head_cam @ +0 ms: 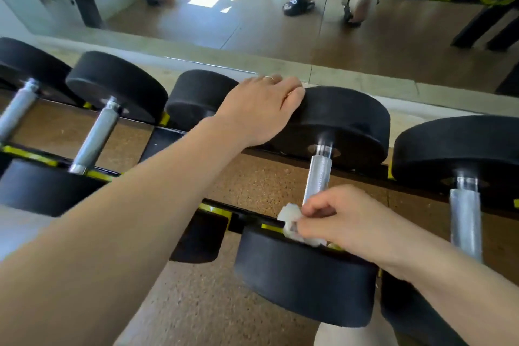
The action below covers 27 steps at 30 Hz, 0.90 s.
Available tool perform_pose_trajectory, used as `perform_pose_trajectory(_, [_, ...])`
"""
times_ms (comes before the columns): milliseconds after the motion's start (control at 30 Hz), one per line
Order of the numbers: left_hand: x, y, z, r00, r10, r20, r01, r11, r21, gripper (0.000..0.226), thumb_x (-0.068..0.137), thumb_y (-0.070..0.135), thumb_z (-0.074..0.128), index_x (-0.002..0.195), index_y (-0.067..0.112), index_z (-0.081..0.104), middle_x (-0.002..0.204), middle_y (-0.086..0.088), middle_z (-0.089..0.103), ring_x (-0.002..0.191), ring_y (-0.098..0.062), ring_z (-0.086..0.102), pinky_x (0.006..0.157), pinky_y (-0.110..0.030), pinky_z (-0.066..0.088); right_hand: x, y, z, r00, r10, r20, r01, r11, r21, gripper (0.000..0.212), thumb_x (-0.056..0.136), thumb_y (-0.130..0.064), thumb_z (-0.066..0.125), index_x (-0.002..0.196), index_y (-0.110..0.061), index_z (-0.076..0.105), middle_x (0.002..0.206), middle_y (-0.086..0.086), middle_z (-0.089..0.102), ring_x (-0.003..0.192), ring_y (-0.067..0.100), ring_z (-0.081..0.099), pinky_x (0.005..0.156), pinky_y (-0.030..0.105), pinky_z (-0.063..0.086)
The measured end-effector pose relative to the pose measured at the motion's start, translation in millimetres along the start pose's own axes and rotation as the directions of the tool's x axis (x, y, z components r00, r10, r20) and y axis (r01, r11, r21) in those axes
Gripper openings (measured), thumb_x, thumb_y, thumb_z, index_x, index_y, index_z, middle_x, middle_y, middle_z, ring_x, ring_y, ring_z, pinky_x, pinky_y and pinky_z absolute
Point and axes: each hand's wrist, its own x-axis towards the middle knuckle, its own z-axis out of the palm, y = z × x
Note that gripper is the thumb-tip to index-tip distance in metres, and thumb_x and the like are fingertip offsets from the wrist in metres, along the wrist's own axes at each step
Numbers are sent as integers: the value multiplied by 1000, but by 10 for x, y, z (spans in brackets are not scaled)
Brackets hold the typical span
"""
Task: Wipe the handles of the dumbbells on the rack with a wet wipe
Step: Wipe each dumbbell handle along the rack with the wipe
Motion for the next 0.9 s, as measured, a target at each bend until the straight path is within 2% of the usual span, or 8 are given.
perform_pose_trajectory(133, [-85,-652,-332,995,-61,-82,64,997,38,39,109,33,27,127,19,58,123,-10,63,112,-35,57,98,-45,45,435,-401,267,964,-151,-217,192,964,183,12,85,-27,71,76,-19,72,70,-4,66,69,5,62,69,30,50])
perform_pose_trajectory(233, [-145,-1123,-436,980,-197,-8,196,979,-56,41,109,35,26,118,16,62,118,-12,63,111,-32,55,96,-44,44,921,-699,629,832,-322,-453,367,930,13,8,89,-24,66,90,-22,73,84,-6,69,81,7,64,79,35,56])
perform_pose_trajectory(333, [-174,-1466,-351,952,-301,60,300,872,-387,42,107,40,30,104,12,60,98,-1,62,95,-19,54,87,-37,41,1382,-990,1030,657,-531,-536,447,846,-290,17,90,-9,61,102,-12,73,101,0,68,95,14,61,85,34,51])
perform_pose_trajectory(433, [-205,-1611,-223,928,-370,54,312,685,-658,43,103,41,35,94,2,50,83,-1,49,80,-13,45,78,-36,40,1744,-1069,1276,592,-658,-466,341,728,-595,24,87,-2,59,109,-5,68,109,9,65,104,27,56,93,39,48])
perform_pose_trajectory(533, [-197,-1666,-169,950,-311,30,244,681,-690,37,105,34,33,85,4,43,76,2,43,72,-12,39,70,-34,35,1974,-1040,1318,639,-682,-356,115,543,-832,29,87,-5,57,115,-1,64,111,13,62,104,32,53,90,44,48])
perform_pose_trajectory(667, [-185,-1732,-130,975,-221,-37,130,693,-709,37,105,31,31,81,4,38,73,0,39,69,-15,36,66,-37,33,1988,-1017,1272,658,-682,-319,13,434,-901,27,89,-5,53,114,-1,63,108,12,61,99,31,51,83,43,47])
perform_pose_trajectory(767, [-194,-1749,-106,979,-189,-73,90,729,-679,34,105,29,30,75,13,34,71,2,37,69,-17,35,65,-38,32,1874,-1006,1275,659,-640,-394,-38,496,-868,23,87,-1,60,110,-2,63,107,13,57,97,29,50,84,41,48])
perform_pose_trajectory(900, [-191,-1741,-126,980,-175,-94,71,747,-661,33,104,25,29,72,18,31,68,6,35,66,-15,34,61,-36,28,1793,-1078,1301,618,-538,-573,-23,716,-698,20,88,-3,62,107,-4,67,107,8,57,97,23,52,85,36,49])
